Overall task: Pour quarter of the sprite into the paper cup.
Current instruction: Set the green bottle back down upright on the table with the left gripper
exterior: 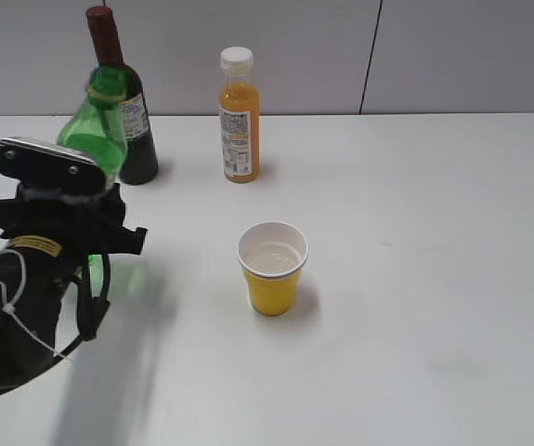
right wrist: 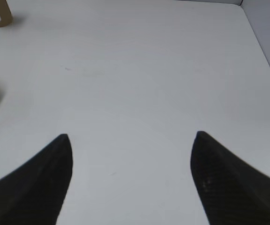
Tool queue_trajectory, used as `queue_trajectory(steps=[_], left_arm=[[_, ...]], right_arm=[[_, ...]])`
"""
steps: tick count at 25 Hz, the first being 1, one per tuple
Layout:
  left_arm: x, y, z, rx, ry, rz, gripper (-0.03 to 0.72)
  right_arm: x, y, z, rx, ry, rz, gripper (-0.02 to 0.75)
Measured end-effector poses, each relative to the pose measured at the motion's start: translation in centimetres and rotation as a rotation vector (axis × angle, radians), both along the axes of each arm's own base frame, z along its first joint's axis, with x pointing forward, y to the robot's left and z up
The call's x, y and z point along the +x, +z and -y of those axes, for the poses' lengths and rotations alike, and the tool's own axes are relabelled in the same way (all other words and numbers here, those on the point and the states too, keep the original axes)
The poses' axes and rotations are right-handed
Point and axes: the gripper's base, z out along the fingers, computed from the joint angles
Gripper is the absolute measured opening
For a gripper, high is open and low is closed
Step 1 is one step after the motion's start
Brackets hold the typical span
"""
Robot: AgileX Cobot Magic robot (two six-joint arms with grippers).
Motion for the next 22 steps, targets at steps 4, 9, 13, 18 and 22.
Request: queue_trajectory(steps=[4, 9, 13, 18, 22], left_arm=[[1.1, 0.1, -1.8, -0.097, 0.03, 0.03, 0.447], [2.6, 0.3, -3.9, -0.198, 0.014, 0.068, 0.447], [3.6, 0.4, -6.2, -0.296, 0.021, 0.097, 0.447], [4.6, 0.4, -8.8, -0.352, -0.001, 0.112, 0.447], [5.5, -0.5, -9.8, -0.366, 0.014, 0.105, 0.447]], right_arm=[[0.0, 0.0, 0.0, 0.0, 0.0, 0.0, 0.591], [0.0, 0.0, 0.0, -0.001, 0.0, 0.0, 0.591], [0.0, 0.0, 0.0, -0.001, 0.0, 0.0, 0.591], [0.0, 0.0, 0.0, 0.0, 0.0, 0.0, 0.591], [0.0, 0.0, 0.0, 0.0, 0.0, 0.0, 0.591]])
